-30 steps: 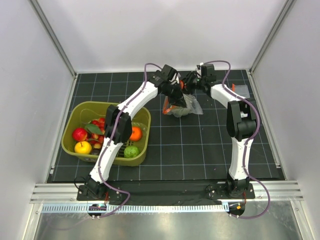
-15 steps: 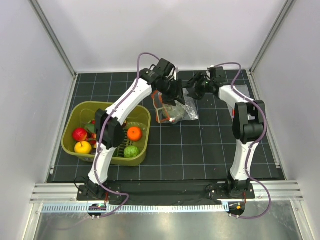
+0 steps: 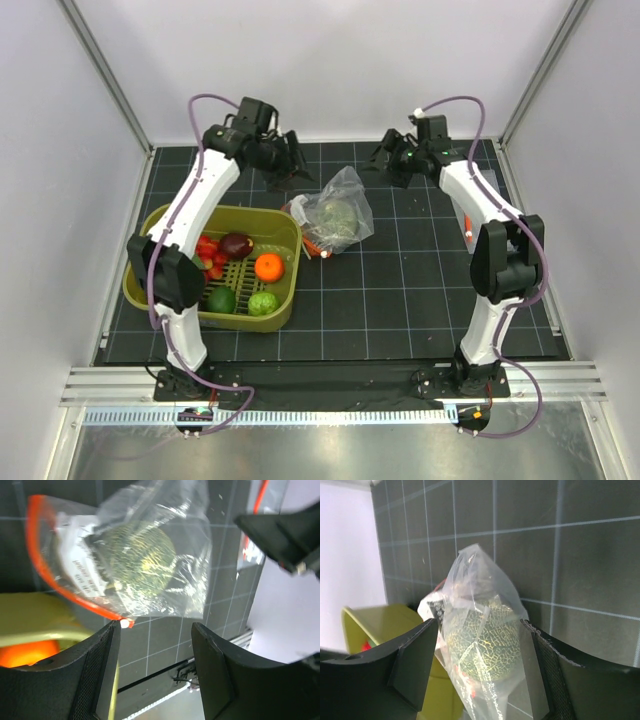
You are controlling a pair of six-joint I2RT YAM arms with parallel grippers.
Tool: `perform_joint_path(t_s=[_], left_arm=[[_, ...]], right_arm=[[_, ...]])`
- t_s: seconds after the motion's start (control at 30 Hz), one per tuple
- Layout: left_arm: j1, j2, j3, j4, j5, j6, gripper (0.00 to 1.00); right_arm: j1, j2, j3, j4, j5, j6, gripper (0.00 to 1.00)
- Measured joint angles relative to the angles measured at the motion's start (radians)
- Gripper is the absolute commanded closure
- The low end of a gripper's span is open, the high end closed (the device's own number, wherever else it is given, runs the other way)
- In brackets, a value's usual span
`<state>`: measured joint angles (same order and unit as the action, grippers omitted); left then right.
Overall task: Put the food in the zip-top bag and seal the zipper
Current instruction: Place the fake fruit in the zipper food storage bag, then adjust the zipper food storage bag at the center of the board.
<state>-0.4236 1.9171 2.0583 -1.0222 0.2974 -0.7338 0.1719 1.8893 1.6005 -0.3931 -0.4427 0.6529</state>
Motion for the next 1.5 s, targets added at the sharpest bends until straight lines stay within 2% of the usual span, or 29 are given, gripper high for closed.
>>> perform_joint_path(t_s=[0.17, 0.33, 0.53, 0.9, 1.0, 1.17, 1.5], left_arm=[[0.089, -0.077, -0.096, 0.008, -0.018, -0.034, 0.38], [0.142, -0.132, -0.122, 0.008, -0.018, -0.044, 0.38], [0.155, -0.142, -0.124, 0.008, -0.017, -0.043, 0.38], [0.204, -0.144, -0.183, 0.010, 0.001, -0.044, 0.38], [0.211, -0.145, -0.201, 0.010, 0.002, -0.044, 0.38], [0.211, -0.161, -0.214, 0.011, 0.008, -0.042, 0.38], [0.211, -0.190, -0.221, 0.010, 0.021, -0.038, 0.38]], right_arm=[[0.128, -0.013, 0.046, -0.071, 0.060, -0.098, 0.31], [0.240, -0.064, 0.046, -0.132, 0.086, -0.157, 0.33], [0.307, -0.099, 0.054, -0.160, 0.074, -0.193, 0.36], [0.427, -0.040, 0.058, -0.156, 0.062, -0.213, 0.41], [0.422, 0.043, 0.045, -0.153, 0.078, -0.210, 0.46], [0.378, 0.147, 0.019, -0.226, 0.203, -0.210, 0.44], [0.200, 0.077, -0.074, -0.278, 0.328, -0.241, 0.34]])
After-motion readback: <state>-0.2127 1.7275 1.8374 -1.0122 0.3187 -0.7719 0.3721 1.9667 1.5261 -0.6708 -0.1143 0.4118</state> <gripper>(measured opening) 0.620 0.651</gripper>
